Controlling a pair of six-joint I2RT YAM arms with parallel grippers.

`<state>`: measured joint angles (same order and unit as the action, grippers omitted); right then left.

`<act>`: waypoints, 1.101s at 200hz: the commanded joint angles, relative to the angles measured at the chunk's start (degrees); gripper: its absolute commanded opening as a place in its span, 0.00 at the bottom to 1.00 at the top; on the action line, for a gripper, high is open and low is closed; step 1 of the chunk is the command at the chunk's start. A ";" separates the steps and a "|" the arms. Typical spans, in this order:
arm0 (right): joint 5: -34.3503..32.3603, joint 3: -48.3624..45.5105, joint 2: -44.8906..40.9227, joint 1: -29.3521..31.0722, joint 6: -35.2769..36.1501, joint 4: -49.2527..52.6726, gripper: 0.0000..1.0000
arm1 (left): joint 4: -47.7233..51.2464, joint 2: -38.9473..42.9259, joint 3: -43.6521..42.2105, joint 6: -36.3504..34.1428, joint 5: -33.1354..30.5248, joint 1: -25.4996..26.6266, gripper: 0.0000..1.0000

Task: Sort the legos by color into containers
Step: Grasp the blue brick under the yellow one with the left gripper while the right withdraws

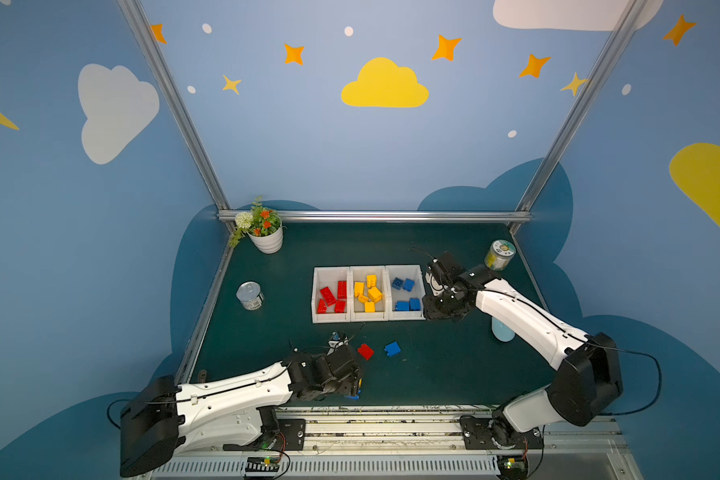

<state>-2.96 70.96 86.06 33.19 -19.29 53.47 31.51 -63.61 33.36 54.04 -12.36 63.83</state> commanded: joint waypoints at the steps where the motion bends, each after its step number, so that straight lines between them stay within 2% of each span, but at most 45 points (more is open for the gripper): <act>1: 0.32 -0.73 -1.43 -0.21 -0.76 -0.47 0.56 | -0.48 -2.73 1.81 0.27 -0.60 1.15 0.78; 53: 0.59 -1.78 -1.72 -0.24 -1.09 -0.83 0.56 | -0.85 -8.25 3.67 0.14 1.58 3.38 0.74; 137: 1.19 -4.16 -2.00 -0.33 -2.01 -2.14 0.54 | 1.65 -15.04 5.80 -0.07 3.39 3.84 0.64; 189: 1.20 -5.21 -2.37 -0.48 -2.42 -2.43 0.52 | 3.25 -18.91 7.55 -0.82 3.86 3.93 0.45; 220: 0.94 -5.30 -2.82 -0.58 -2.32 -2.25 0.52 | 4.64 -19.09 9.15 -1.57 3.83 4.19 0.42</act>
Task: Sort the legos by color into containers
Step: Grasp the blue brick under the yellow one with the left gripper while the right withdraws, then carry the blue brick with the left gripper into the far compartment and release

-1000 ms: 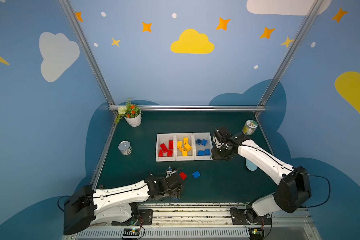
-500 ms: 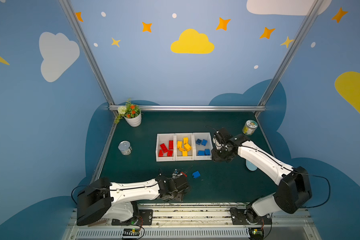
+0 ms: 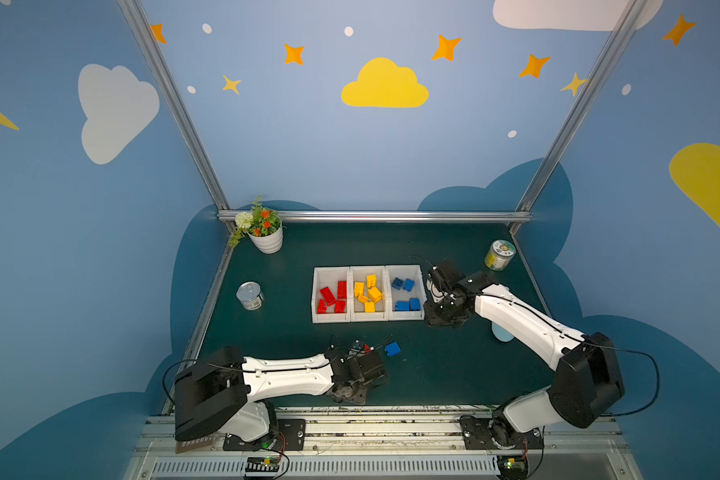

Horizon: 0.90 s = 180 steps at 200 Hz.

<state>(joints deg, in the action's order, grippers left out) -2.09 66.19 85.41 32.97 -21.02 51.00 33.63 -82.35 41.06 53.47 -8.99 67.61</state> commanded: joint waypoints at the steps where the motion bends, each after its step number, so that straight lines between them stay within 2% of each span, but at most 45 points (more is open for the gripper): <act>1: 0.07 -0.54 -2.19 -0.36 -0.60 0.23 0.52 | 2.55 -0.27 1.51 -1.00 0.47 0.46 0.42; 45: -0.11 -0.01 -2.82 -0.63 -0.34 0.63 0.51 | 5.24 2.63 4.38 -2.90 0.13 0.45 0.41; 91: -0.15 -0.10 -3.45 -1.02 -0.23 0.91 0.51 | 9.86 3.01 10.35 -4.65 -3.97 -1.08 0.41; 139: -0.55 -0.12 -5.29 -1.65 0.13 1.77 0.51 | 5.34 1.74 16.41 -14.75 -4.14 -9.47 0.41; 180: -0.42 -0.49 -6.73 -2.56 0.22 2.60 0.51 | 2.13 -6.51 28.35 -24.40 -1.56 -17.62 0.42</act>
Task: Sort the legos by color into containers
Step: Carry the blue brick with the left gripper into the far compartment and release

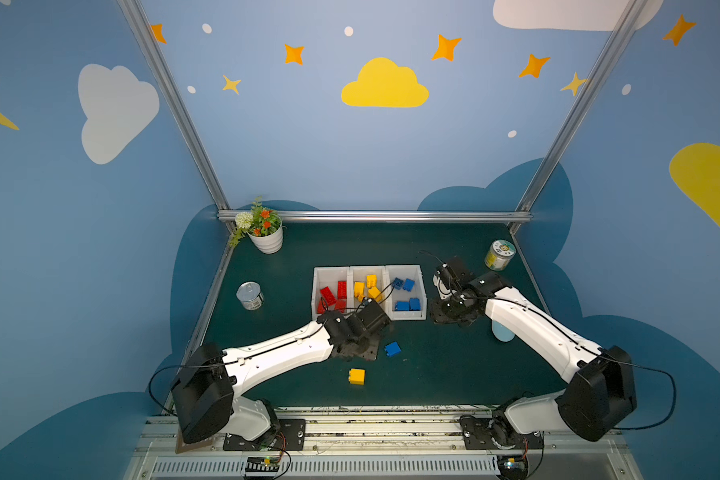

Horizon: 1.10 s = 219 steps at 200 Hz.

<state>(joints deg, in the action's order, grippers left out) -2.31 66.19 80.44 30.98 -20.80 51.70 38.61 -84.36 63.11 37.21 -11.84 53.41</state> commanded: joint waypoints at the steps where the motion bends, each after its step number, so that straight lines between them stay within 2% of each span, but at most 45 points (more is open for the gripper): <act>1: -0.18 -0.52 -1.82 -0.61 -0.01 1.91 0.51 | -2.89 -4.81 6.70 -8.35 1.37 -3.49 0.42; 44: 0.25 -1.48 -3.34 -1.18 -0.64 2.42 0.51 | -2.94 -18.36 23.51 -14.64 5.69 -8.03 0.43; 99: 0.87 -2.38 -4.67 -1.67 -1.05 2.78 0.51 | 3.54 -36.87 46.79 -18.56 9.58 -10.02 0.44; 119: 1.08 -2.52 -4.97 -1.64 -1.25 2.97 0.51 | 7.23 -42.19 54.44 -19.85 10.31 -10.49 0.48; 132: 0.99 -2.57 -5.29 -1.67 -1.26 3.22 0.52 | 8.99 -44.63 58.24 -20.77 11.65 -10.86 0.54; 141: 0.90 -2.57 -5.51 -1.78 -1.17 3.31 0.52 | 9.86 -45.78 60.11 -20.91 12.15 -10.97 0.60; 159: 0.81 -2.65 -5.78 -1.76 -1.08 3.62 0.52 | 10.26 -46.51 61.07 -20.83 12.27 -11.09 0.66; 219: 1.64 -2.39 -5.79 -1.90 -1.08 3.88 0.53 | 9.10 -43.97 58.29 -20.07 12.01 -11.53 0.70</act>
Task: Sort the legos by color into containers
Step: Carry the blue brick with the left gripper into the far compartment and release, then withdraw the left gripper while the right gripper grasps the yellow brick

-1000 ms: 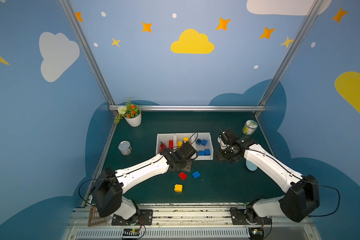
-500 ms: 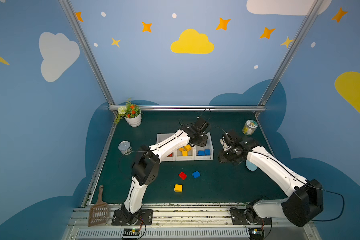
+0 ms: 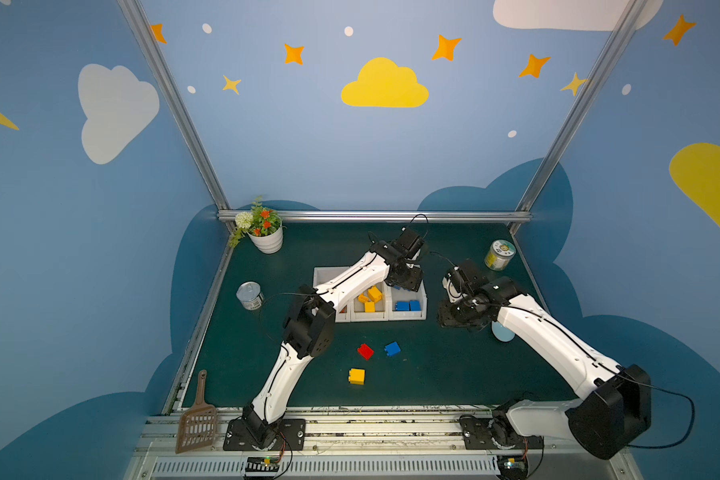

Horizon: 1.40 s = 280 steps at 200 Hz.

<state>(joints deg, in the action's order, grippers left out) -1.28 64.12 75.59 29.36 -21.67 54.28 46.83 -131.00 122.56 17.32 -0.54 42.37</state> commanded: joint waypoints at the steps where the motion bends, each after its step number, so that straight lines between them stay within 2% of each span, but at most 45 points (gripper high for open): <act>1: 0.64 -0.31 -0.87 -0.28 -0.17 1.28 0.53 | 0.80 2.81 -1.26 -0.14 0.71 -0.51 0.70; 39: 1.79 -0.57 0.28 -0.19 -0.74 0.76 0.53 | -2.77 8.88 -7.80 0.99 0.18 -1.41 0.70; 83: 3.30 -1.89 2.87 2.19 -1.49 -1.51 0.55 | -7.62 20.42 -20.22 2.44 -0.81 -4.53 0.71; 113: 3.39 -1.34 6.51 7.18 -2.94 -2.98 0.56 | -11.17 31.98 -31.99 4.72 -3.39 -8.30 0.71; 155: 3.69 3.35 13.59 17.05 -3.52 -5.01 0.59 | -13.32 49.70 -49.63 5.08 -7.62 -15.17 0.72; 187: 6.33 7.40 18.33 24.47 0.71 -7.29 0.62 | -11.33 62.44 -60.59 6.55 -8.03 -21.71 0.72; 216: 8.43 10.48 21.71 30.67 7.26 -8.22 0.66 | -10.18 73.13 -68.50 6.62 -10.27 -25.15 0.73; 280: 11.50 15.93 29.97 37.90 17.47 -6.30 0.68 | -5.23 84.22 -77.44 12.44 -10.62 -27.30 0.74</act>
<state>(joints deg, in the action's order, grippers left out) 8.78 77.25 102.39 65.69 -9.56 45.82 38.89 -49.19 47.59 26.57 -10.63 15.38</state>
